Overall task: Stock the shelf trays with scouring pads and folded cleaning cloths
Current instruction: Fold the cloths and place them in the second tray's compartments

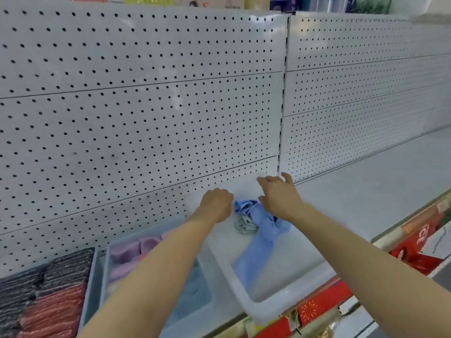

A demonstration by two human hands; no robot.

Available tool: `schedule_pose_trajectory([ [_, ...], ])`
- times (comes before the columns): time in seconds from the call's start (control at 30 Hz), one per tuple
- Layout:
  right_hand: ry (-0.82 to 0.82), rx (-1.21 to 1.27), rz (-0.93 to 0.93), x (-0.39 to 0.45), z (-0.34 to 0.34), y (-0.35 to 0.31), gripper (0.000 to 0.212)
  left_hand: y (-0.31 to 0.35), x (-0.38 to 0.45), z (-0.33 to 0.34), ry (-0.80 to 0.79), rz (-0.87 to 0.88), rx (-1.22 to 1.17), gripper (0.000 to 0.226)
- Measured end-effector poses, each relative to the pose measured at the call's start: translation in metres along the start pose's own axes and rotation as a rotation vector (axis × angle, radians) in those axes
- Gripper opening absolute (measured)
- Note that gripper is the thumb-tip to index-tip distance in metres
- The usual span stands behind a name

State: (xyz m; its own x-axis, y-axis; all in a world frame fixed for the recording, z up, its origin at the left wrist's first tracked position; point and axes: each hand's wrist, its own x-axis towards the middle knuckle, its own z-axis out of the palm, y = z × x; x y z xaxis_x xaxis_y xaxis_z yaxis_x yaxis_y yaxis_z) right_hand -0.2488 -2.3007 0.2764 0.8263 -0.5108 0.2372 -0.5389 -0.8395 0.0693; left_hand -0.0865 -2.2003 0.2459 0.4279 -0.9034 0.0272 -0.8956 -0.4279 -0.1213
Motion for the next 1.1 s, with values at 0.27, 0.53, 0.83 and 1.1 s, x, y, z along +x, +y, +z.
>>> schedule_pose_trajectory([
  [0.27, -0.069, 0.013, -0.006, 0.038, 0.018, 0.051, 0.039, 0.044, 0.065, 0.073, -0.174, 0.092, -0.026, 0.033],
  [0.53, -0.076, 0.069, -0.077, 0.049, 0.045, 0.073, 0.044, 0.051, 0.086, 0.100, -0.209, 0.097, -0.040, 0.010],
  [0.83, -0.108, 0.243, -0.066, 0.051, 0.030, 0.064, 0.050, 0.022, 0.066, -0.014, -0.075, 0.096, -0.227, 0.004],
  [1.1, -0.003, 1.082, -0.028, 0.031, -0.019, -0.009, 0.020, -0.023, -0.016, -0.139, 0.155, 0.123, -0.584, 0.008],
])
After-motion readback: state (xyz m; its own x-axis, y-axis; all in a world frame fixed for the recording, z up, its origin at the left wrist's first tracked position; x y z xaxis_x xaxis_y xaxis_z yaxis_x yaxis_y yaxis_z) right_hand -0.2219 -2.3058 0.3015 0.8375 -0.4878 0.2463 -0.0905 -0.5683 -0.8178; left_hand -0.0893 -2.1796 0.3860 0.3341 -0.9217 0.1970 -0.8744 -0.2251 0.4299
